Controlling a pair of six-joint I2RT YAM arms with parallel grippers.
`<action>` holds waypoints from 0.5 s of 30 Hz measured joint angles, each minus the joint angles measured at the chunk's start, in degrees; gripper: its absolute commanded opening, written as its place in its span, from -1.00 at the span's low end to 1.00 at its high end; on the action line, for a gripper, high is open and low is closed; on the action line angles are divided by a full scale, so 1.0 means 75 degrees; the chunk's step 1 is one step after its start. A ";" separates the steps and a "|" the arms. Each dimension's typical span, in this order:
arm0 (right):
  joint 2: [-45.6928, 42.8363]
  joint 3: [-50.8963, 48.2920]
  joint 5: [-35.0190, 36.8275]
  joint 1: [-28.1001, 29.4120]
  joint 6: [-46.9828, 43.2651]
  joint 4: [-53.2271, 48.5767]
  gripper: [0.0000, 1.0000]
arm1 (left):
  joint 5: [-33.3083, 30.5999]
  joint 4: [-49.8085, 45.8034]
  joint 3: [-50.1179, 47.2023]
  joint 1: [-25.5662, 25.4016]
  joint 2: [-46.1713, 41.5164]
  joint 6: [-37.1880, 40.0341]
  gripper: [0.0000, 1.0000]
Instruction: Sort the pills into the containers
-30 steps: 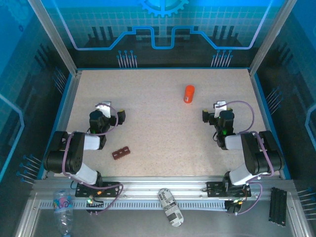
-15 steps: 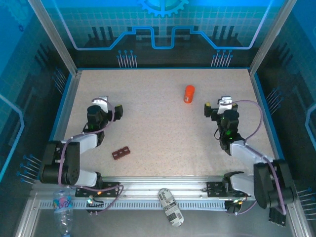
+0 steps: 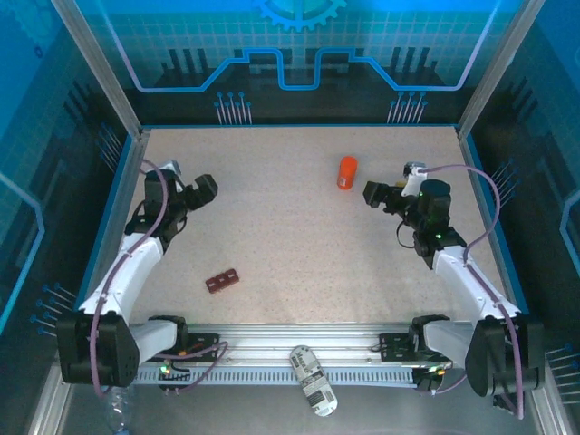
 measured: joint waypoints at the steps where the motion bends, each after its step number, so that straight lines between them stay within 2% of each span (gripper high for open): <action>1: 0.0003 0.0003 -0.0125 0.0157 0.0041 -0.0210 0.93 | 0.0047 -0.0306 -0.0061 -0.0111 -0.0172 -0.0198 0.98; 8: -0.0061 0.0009 -0.0175 0.1282 -0.0134 -0.1043 0.95 | -0.0044 -0.1772 -0.0673 -0.1122 -0.1137 -0.1183 0.98; 15: -0.0099 0.0006 -0.0122 0.1341 -0.0192 -0.1125 0.98 | -0.0329 -0.2398 -0.1413 -0.1714 -0.1320 -0.1955 0.98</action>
